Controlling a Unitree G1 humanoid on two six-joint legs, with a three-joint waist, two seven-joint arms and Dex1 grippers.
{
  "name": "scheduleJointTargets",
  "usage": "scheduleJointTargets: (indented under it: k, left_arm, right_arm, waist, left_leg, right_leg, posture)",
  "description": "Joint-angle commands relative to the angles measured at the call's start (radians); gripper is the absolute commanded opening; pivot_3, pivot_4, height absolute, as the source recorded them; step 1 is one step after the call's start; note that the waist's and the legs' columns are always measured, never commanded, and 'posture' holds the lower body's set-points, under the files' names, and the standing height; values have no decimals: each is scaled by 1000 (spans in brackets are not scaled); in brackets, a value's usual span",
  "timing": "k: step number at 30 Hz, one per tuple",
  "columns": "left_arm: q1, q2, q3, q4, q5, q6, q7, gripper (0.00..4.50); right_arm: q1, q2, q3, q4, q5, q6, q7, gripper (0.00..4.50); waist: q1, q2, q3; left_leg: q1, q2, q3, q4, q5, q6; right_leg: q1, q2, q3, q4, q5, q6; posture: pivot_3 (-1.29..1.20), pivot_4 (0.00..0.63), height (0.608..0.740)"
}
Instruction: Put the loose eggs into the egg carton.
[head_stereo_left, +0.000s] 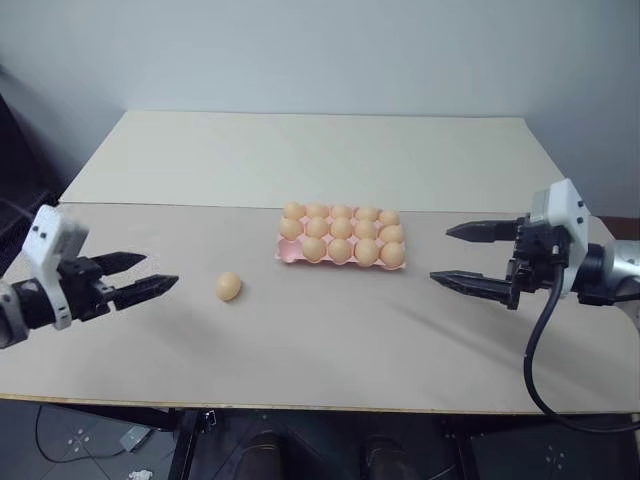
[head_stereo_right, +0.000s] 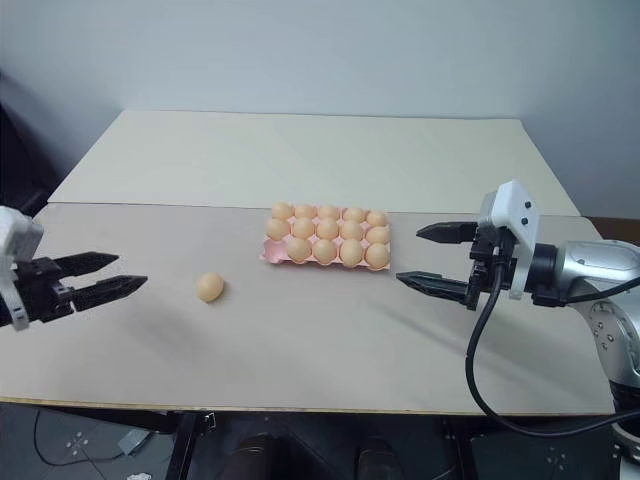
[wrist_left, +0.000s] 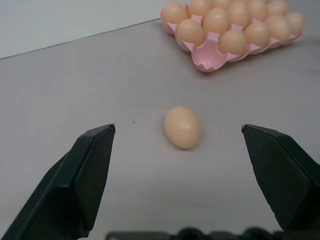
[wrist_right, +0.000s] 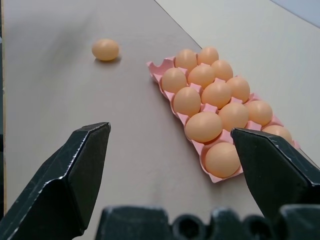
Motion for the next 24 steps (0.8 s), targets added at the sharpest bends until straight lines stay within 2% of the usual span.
scheduleJointTargets:
  k: [1, 5, 12, 19, 24]
  left_arm:
    - [-122, 0, -99, 3, -3, 80, 104, 4412]
    - [-247, -43, -228, 1, 17, 159, 214, 4412]
    - [-440, -157, -351, 80, 37, 338, 360, 4412]
    - [-535, -266, -403, 162, 91, 419, 465, 4412]
    - [-539, -308, -409, 163, 115, 446, 492, 4412]
  right_arm:
    - [-8, -2, -23, -24, 7, -21, -3, 4500]
    - [-6, -2, -16, -29, 0, -23, -4, 4500]
    - [2, -3, -23, -50, 10, -14, -12, 4500]
    - [18, -2, -33, -65, 17, -10, -24, 4500]
    - [30, -5, -42, -72, 24, -8, -30, 4500]
  waist:
    - [1, 0, 0]
    - [2, 0, 0]
    - [1, -1, 0]
    - [2, -1, 0]
    - [1, -1, 0]
  left_leg:
    - [0, 0, 0, 0, 0, 0]
    - [0, 0, 0, 0, 0, 0]
    - [-2, 0, -1, 1, 0, 0]
    - [-2, -1, -1, 1, 0, -1]
    - [-2, -1, -2, 1, 1, -1]
  right_leg:
    - [0, 0, 0, 0, 0, 0]
    - [0, 0, 0, 0, 0, 0]
    - [-1, 0, 0, 1, 0, 0]
    - [-1, 0, -1, 1, 0, 0]
    - [-1, 0, -1, 2, 0, 0]
  posture:
    - [0, 150, 740]
    - [0, 150, 740]
    - [0, 150, 740]
    - [0, 150, 740]
    - [0, 150, 740]
